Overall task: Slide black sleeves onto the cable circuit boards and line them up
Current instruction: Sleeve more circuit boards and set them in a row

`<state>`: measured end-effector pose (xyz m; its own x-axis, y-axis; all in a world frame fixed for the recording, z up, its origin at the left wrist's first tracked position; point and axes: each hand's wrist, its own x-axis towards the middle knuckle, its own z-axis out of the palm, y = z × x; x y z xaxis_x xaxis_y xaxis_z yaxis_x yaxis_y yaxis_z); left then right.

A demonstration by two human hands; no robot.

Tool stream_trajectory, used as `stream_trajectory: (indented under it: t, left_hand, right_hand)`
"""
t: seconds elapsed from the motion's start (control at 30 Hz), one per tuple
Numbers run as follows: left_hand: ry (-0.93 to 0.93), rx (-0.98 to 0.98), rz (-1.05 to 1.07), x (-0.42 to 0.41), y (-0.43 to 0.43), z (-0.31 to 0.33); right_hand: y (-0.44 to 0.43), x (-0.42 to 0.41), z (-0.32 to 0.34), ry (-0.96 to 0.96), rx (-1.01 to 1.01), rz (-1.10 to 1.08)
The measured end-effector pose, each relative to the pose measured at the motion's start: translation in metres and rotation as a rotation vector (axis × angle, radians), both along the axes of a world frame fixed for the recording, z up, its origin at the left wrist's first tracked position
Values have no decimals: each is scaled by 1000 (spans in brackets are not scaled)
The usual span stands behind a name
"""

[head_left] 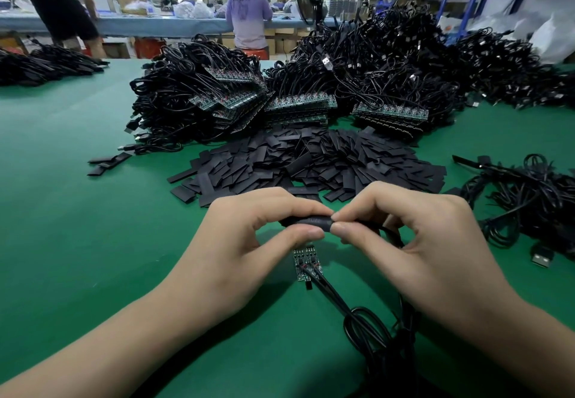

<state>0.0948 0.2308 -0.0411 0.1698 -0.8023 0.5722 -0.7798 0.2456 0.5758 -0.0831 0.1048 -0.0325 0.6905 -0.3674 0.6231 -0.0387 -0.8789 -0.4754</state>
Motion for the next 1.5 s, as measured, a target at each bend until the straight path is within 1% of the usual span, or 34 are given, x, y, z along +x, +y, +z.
stream_trajectory:
  t: [0.17,0.37,0.57,0.67,0.73,0.8,0.83,0.9,0.97,1.13,1.27,1.37,1.5]
  left_hand:
    - [48,-30,33,0,0,1]
    - [23,-20,43,-1,1,2]
    - [-7,8,6,-2,2,3]
    - [-19,-19,44,-3,1,3]
    - [27,-81,121,-4,0,3]
    - [145,-142,191,-5,-1,3]
    - [197,-162,211,-6,-1,2]
    - [245,-169,228,-6,-1,2]
    - [239,-155,238,-8,-2,2]
    - [144,-140,262,-12,-2,3]
    - [126,-127,259,-13,-2,3]
    - [137,-119,255,-12,-2,2]
    - [228,-92,220,-9,-5,2]
  right_hand:
    - [-3,-1,1,0,44,-38]
    - [1,0,2,16,-20,-52]
    - [2,-1,0,17,-25,-29]
    - [3,-1,0,4,-7,-25]
    - [4,1,0,-11,29,-32]
    - [6,2,-1,-25,90,-29]
    - [6,2,-3,-30,123,-22]
    - [8,3,-4,-26,179,-13]
    - [9,4,-3,-14,193,-19]
    - [11,5,-1,6,177,-32]
    - [11,4,-2,11,245,-27]
    - [9,3,-3,23,256,-38]
    - [10,5,2,-11,424,-23]
